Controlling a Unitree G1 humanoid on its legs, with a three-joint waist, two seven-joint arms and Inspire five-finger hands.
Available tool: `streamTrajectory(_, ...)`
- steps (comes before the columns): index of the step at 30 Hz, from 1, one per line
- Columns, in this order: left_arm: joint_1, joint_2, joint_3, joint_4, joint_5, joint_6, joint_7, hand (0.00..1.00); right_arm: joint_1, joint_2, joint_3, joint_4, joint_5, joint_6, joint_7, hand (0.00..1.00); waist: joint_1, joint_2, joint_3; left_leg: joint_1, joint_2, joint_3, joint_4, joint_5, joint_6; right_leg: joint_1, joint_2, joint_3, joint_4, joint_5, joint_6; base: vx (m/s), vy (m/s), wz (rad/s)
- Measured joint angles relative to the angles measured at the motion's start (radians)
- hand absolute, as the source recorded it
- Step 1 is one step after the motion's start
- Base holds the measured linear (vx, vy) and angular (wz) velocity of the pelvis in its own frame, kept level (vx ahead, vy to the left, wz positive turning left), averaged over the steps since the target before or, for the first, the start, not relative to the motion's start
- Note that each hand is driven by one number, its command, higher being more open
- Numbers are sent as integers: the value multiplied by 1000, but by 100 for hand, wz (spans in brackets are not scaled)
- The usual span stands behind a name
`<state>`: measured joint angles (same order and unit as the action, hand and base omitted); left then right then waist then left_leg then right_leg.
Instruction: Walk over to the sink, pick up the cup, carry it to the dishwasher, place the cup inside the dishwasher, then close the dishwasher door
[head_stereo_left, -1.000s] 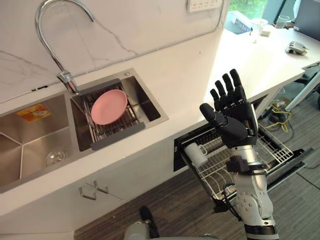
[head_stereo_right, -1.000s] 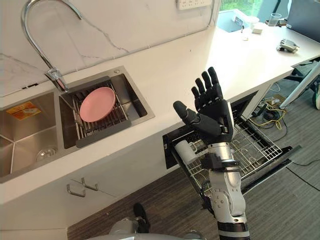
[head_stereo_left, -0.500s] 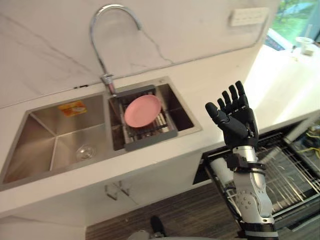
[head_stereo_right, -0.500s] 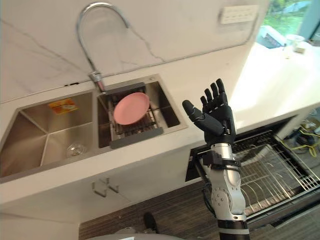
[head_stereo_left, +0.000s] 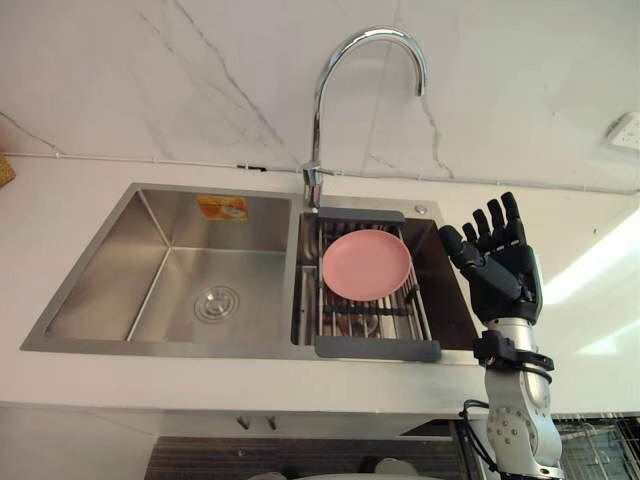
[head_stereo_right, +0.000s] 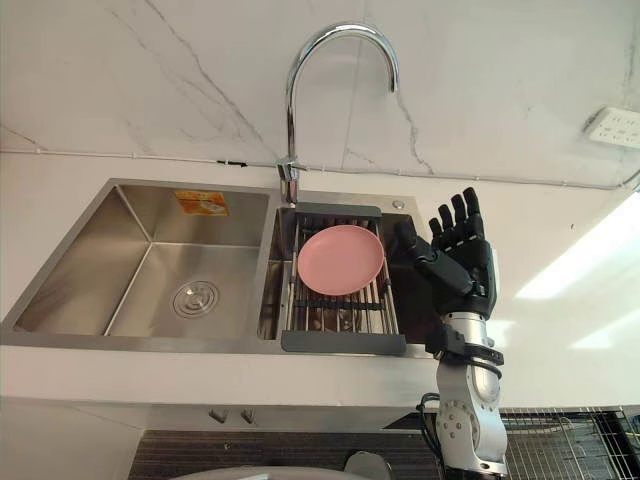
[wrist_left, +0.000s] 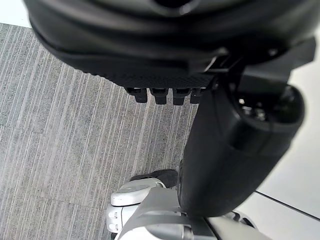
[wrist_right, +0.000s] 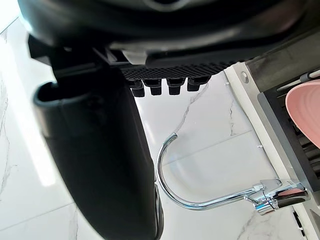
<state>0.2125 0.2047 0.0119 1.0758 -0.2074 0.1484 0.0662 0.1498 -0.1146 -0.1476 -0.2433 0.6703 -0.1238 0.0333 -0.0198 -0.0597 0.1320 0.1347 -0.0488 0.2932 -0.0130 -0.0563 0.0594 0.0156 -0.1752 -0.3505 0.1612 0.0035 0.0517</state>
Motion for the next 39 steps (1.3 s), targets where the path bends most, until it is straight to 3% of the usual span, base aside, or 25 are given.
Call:
streamTrajectory(6, -5, 0, -3, 0, -72, 32, -3, 100, 3, 2, 71, 76, 54, -16, -1, 100, 5, 2, -3, -5, 0, -49, 28, 7, 7, 33, -12, -53, 6, -31, 12, 29, -9, 28)
streamTrajectory(12, 4, -21, -4, 36, -175, 27, -24, 100, 17, 25, 98, 103, 104, -17, -70, 100, 25, 25, -25, -8, 24, -49, 35, -10, -20, 59, 7, -94, -23, -44, 4, 28, -42, 10)
streamTrajectory(18, 5, -19, -1, 41, -117, 42, -30, 100, 20, 26, -24, 97, 107, -19, -74, 100, 16, 36, -34, 17, 49, 58, 35, -27, -60, 58, 21, -47, -17, -50, 9, 55, -21, -22)
streamTrajectory(24, -1, -16, 0, 39, -56, 49, -46, 100, 20, 3, -132, 16, 111, 15, -72, 100, -5, 36, -34, 37, 51, 103, 37, -32, -68, 58, 26, -12, -23, -48, 12, 37, 15, -17)
streamTrajectory(28, -5, -11, -1, 37, -45, 58, -48, 100, 23, -67, -173, -48, -52, 79, -12, 100, -18, 32, -33, 40, 54, 124, 28, -33, -69, 42, 34, 12, -26, -45, 12, -19, 6, -18)
streamTrajectory(31, -20, 7, -15, 29, -44, 83, -48, 100, 41, -145, -175, -61, -230, 131, 117, 100, -22, 19, -30, 7, 62, 140, 38, -35, -66, 6, 42, 28, -26, -35, 7, -26, -16, -18)
streamTrajectory(35, -52, 54, -18, 26, -46, 94, -29, 100, 41, -221, -105, -55, -383, 172, 207, 100, -21, -11, -12, -48, 86, 163, 81, -41, -55, -22, 66, 43, -64, 2, -5, -20, -46, -17)
streamTrajectory(37, -65, 84, -18, 20, -45, 99, -20, 100, 40, -230, -68, -55, -462, 181, 230, 100, -18, -40, 5, -64, 101, 165, 107, -50, -47, -18, 75, 41, -80, 13, -11, -40, -57, -3)
streamTrajectory(39, -71, 91, -18, 18, -45, 107, -20, 100, 38, -234, -48, -55, -522, 185, 230, 100, -18, -46, 8, -74, 107, 161, 126, -60, -45, -17, 76, 38, -80, 14, -10, -27, -29, 4)
